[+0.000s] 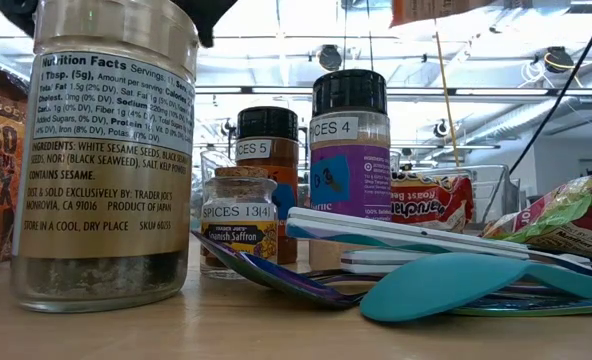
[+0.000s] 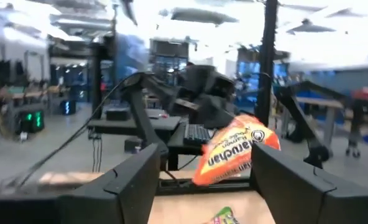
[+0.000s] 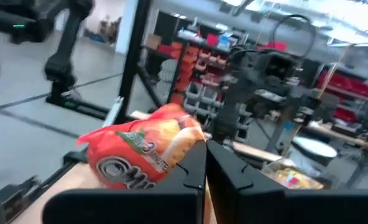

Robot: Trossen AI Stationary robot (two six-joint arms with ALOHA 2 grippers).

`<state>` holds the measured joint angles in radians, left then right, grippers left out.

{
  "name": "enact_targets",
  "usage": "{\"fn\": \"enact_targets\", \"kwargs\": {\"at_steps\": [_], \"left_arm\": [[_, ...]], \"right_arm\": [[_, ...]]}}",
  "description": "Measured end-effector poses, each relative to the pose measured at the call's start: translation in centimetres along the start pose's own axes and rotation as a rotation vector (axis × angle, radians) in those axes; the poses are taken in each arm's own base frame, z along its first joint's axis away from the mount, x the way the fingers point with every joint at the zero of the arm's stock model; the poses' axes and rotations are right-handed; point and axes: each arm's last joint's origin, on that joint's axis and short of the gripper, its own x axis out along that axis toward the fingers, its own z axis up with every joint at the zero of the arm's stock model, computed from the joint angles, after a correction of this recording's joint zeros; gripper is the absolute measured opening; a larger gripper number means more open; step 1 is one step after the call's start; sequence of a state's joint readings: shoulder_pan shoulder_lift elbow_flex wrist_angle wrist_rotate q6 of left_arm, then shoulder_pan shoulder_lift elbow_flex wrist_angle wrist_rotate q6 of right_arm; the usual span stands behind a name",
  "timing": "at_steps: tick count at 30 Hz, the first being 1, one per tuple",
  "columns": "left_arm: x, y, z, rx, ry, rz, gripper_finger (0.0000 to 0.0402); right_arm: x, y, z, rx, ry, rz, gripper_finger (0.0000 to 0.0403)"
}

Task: Pick & Place Food Item
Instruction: Put the orange noodle pack into the left transparent bin

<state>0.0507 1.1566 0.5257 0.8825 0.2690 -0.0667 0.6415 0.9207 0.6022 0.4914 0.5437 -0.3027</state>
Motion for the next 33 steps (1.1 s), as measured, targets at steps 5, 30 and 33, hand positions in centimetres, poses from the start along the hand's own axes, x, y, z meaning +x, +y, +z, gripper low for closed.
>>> {"fn": "enact_targets", "kwargs": {"at_steps": [5, 30, 33], "left_arm": [[3.4, -1.0, -1.0, 0.133, 0.053, -0.069, 0.0266], [13.4, -3.7, -3.4, 0.507, 0.054, -0.080, 0.0267], [13.4, -4.0, -3.4, 0.509, 0.050, -0.088, 0.0267]], "right_arm": [[0.4, -1.1, -0.3, 0.030, -0.071, -0.012, 0.0000], [1.2, -2.2, -0.6, 0.036, -0.092, -0.092, 0.0000], [1.2, -2.2, -0.7, 0.031, -0.089, -0.092, 0.0000]]}}
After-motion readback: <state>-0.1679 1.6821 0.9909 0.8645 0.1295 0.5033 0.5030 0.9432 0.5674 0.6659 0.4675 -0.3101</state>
